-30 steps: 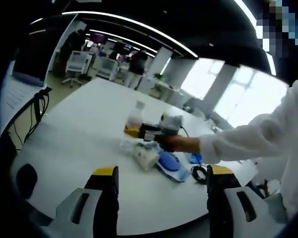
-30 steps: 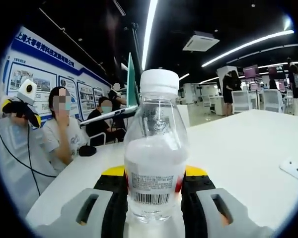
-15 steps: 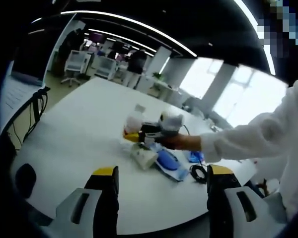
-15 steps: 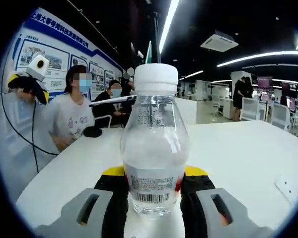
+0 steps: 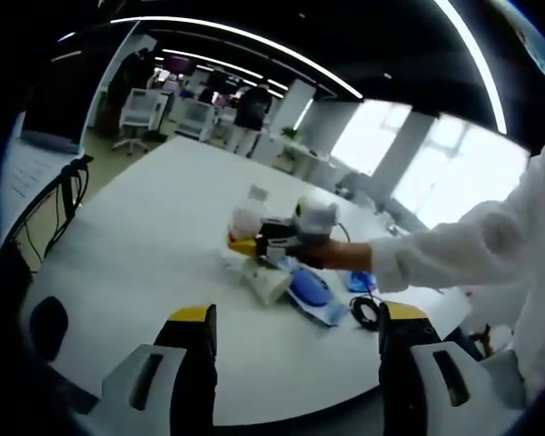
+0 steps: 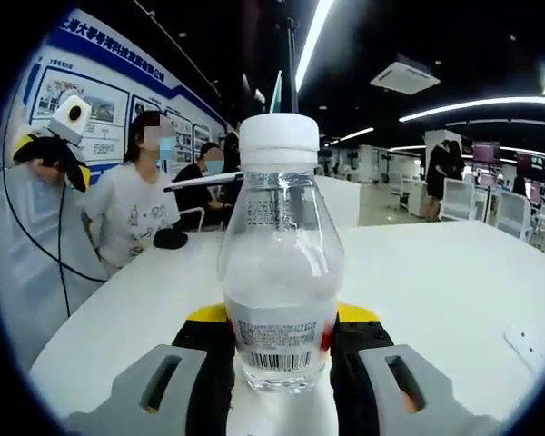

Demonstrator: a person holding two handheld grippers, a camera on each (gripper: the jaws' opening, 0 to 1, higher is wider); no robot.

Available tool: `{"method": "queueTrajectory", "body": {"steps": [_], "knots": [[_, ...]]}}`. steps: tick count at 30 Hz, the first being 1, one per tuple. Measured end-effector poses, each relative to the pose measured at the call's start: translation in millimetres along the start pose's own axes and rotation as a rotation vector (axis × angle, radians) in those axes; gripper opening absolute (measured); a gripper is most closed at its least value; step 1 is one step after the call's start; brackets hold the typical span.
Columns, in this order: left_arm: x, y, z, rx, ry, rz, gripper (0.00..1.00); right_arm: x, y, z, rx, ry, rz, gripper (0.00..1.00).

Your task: Arrange the tabletop items into an orderly group along one side of the table until the central work area is clear of visible clutter.

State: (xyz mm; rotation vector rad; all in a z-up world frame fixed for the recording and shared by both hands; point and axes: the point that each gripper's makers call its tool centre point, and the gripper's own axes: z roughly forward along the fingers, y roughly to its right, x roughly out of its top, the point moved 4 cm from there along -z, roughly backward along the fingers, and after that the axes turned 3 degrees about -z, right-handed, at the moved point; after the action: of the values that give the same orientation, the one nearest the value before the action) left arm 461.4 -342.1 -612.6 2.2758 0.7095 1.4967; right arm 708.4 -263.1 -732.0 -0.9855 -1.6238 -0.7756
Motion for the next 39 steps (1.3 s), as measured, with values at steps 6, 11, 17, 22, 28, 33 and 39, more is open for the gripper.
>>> {"method": "queueTrajectory", "body": {"steps": [6,11,17,22,28,33,39], "knots": [[-2.0,1.5,1.0,-0.004,-0.016,0.003,0.7,-1.1,5.0,1.8,-0.035,-0.006,0.028,0.38],[-2.3,1.3,0.7,-0.004,-0.018,0.002,0.7,7.6,7.6,-0.8,-0.061,0.035,0.041,0.51],[-0.7,2.8,0.7,-0.011,-0.011,0.003,0.71,48.0,15.1,-24.6,-0.109,0.136,0.071,0.73],[1.0,7.0,1.8,-0.023,-0.007,0.008,0.72,72.4,6.3,-50.0,-0.118,0.167,0.055,0.84],[-0.6,13.5,2.5,-0.042,-0.02,0.045,0.72,88.8,-15.7,-81.6,-0.126,0.16,0.043,0.87],[-2.1,16.7,2.8,-0.046,-0.037,0.087,0.73,93.8,-38.6,-107.0,-0.154,0.132,0.06,0.88],[-3.7,24.7,3.1,-0.079,-0.046,0.118,0.73,101.5,-56.4,-131.6,-0.182,0.112,0.062,0.89]]}}
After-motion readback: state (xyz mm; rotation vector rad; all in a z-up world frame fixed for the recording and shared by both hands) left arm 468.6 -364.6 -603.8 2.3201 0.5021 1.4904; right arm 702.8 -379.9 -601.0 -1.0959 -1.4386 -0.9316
